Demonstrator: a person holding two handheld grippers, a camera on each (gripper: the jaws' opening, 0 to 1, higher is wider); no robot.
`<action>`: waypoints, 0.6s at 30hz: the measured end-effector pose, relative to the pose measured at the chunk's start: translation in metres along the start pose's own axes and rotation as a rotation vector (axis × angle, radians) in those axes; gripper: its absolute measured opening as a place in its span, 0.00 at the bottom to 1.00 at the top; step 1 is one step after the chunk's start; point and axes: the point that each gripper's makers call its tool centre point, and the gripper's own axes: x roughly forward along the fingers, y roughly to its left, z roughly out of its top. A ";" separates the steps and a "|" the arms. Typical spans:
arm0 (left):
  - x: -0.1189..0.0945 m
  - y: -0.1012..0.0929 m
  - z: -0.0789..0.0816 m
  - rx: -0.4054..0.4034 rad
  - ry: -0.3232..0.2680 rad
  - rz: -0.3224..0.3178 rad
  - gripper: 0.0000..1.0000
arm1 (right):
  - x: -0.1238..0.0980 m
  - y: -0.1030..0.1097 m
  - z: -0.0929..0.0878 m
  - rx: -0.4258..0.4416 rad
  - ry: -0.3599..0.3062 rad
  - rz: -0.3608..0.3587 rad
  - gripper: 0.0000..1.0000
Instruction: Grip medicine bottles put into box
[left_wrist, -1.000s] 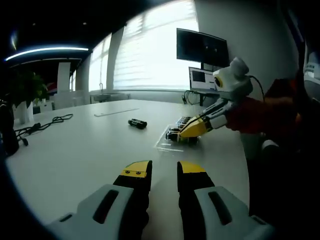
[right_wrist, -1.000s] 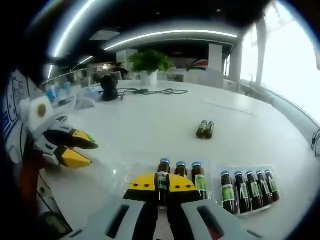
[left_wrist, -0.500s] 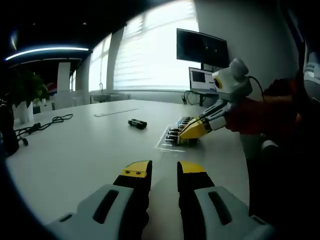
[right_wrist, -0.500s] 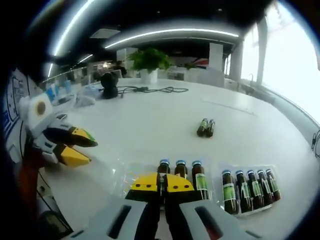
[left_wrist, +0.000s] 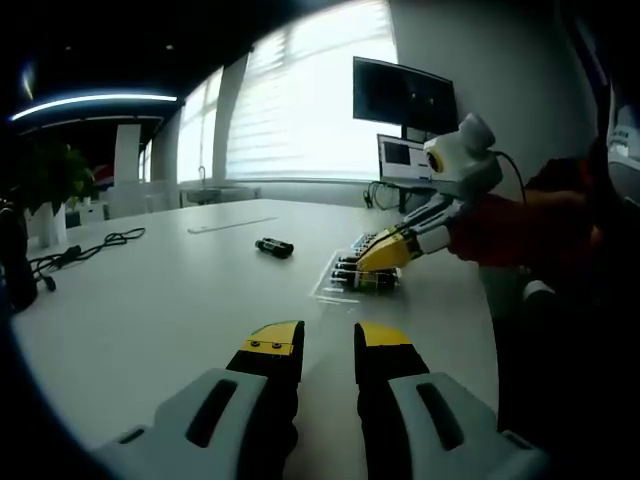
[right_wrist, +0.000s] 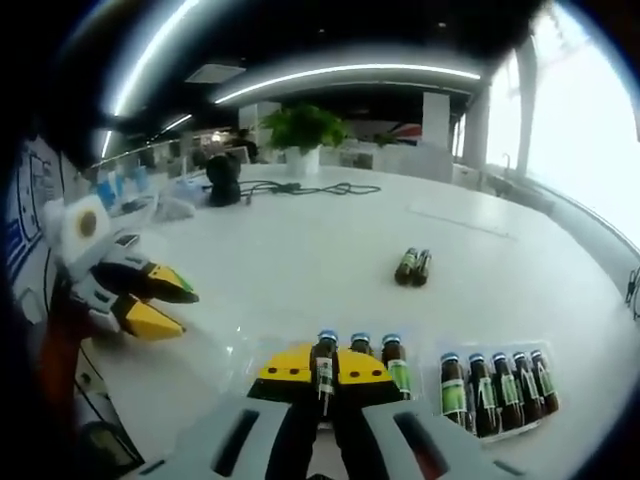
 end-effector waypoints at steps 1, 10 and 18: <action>0.000 0.000 0.000 0.000 0.000 0.000 0.14 | 0.000 -0.001 0.001 -0.002 -0.001 -0.003 0.02; 0.000 0.000 0.000 -0.002 -0.002 -0.001 0.14 | -0.004 -0.017 0.019 -0.026 -0.038 -0.041 0.04; 0.000 0.000 0.000 -0.001 0.000 -0.002 0.14 | -0.001 -0.029 0.035 -0.052 -0.060 -0.058 0.05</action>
